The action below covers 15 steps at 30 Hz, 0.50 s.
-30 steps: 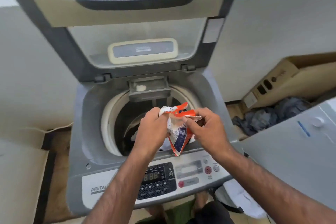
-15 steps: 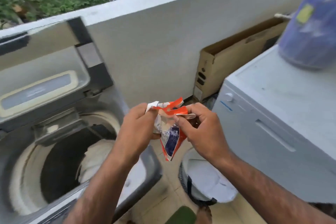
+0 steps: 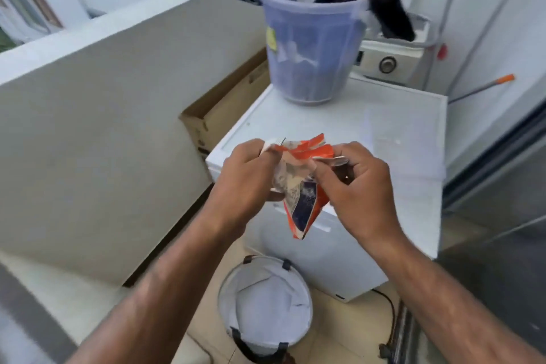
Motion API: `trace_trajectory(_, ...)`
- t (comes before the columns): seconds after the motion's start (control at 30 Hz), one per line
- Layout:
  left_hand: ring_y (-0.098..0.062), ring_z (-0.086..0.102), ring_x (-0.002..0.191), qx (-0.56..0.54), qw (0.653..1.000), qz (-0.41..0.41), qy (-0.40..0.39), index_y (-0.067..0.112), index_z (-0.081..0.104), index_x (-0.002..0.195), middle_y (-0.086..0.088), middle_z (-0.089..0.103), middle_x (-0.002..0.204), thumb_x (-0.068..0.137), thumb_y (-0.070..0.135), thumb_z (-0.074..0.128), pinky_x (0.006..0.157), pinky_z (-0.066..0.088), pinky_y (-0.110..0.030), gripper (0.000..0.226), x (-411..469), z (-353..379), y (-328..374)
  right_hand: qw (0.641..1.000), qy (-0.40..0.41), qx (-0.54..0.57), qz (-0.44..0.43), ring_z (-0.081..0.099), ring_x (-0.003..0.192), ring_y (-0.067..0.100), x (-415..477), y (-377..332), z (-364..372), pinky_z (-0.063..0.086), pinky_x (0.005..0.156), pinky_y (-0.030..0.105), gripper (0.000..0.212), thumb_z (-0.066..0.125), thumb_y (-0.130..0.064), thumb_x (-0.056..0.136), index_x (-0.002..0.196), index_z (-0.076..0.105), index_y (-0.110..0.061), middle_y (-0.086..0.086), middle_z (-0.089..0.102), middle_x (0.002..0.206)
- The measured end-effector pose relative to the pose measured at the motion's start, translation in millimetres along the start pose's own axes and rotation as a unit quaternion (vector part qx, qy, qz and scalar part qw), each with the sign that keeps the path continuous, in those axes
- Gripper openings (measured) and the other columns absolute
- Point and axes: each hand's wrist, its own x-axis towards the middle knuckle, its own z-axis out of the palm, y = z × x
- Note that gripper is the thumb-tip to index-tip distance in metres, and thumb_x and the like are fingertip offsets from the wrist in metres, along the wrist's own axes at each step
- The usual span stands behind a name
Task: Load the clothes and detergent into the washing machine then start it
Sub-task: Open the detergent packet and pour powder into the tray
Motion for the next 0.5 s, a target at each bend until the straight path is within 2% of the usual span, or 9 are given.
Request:
trace_trajectory(0.1, -0.03, 0.077, 0.099, 0.014, 0.998, 0.027, -0.054, 0.006, 0.07, 0.111, -0.01, 0.079, 0.107, 0.11, 0.023, 0.041, 0.083, 0.067, -0.049, 0.033, 28.6, 45.3, 33.0, 0.998, 0.065, -0.017, -0.01, 0.071, 0.086, 0.02, 25.0, 10.8, -46.0, 0.06, 0.076, 0.048, 0.012, 0.078, -0.022, 0.09, 0.101, 0.077, -0.017, -0.001, 0.069, 0.093)
trace_trajectory(0.27, -0.03, 0.077, 0.096, 0.014, 0.991, 0.063, -0.116, 0.007, 0.075, 0.111, -0.012, 0.08, 0.105, 0.107, 0.019, 0.042, 0.083, 0.067, -0.047, 0.035, 73.2, 112.3, 72.9, 0.988, 0.146, -0.042, 0.001, 0.072, 0.084, 0.023, 70.0, 38.1, -104.2, 0.061, 0.071, 0.05, 0.012, 0.08, -0.027, 0.088, 0.098, 0.079, -0.021, 0.001, 0.071, 0.094)
trace_trajectory(0.43, -0.026, 0.077, 0.088, 0.021, 0.987, 0.068, -0.141, 0.001, 0.071, 0.114, -0.016, 0.079, 0.105, 0.109, 0.02, 0.041, 0.077, 0.067, -0.043, 0.036, 124.9, 168.0, 85.7, 0.979, 0.188, -0.078, 0.035, 0.074, 0.085, 0.016, 115.7, 79.7, -139.1, 0.064, 0.07, 0.048, 0.022, 0.078, -0.042, 0.084, 0.1, 0.078, -0.027, -0.008, 0.076, 0.097)
trace_trajectory(0.5, -0.028, 0.077, 0.091, 0.027, 0.988, 0.061, -0.142, 0.0, 0.069, 0.116, -0.017, 0.079, 0.106, 0.11, 0.022, 0.041, 0.079, 0.067, -0.045, 0.036, 144.1, 186.0, 83.8, 0.975, 0.193, -0.099, 0.052, 0.074, 0.085, 0.014, 130.3, 96.3, -143.8, 0.064, 0.07, 0.046, 0.024, 0.077, -0.045, 0.084, 0.101, 0.078, -0.027, -0.009, 0.076, 0.097)
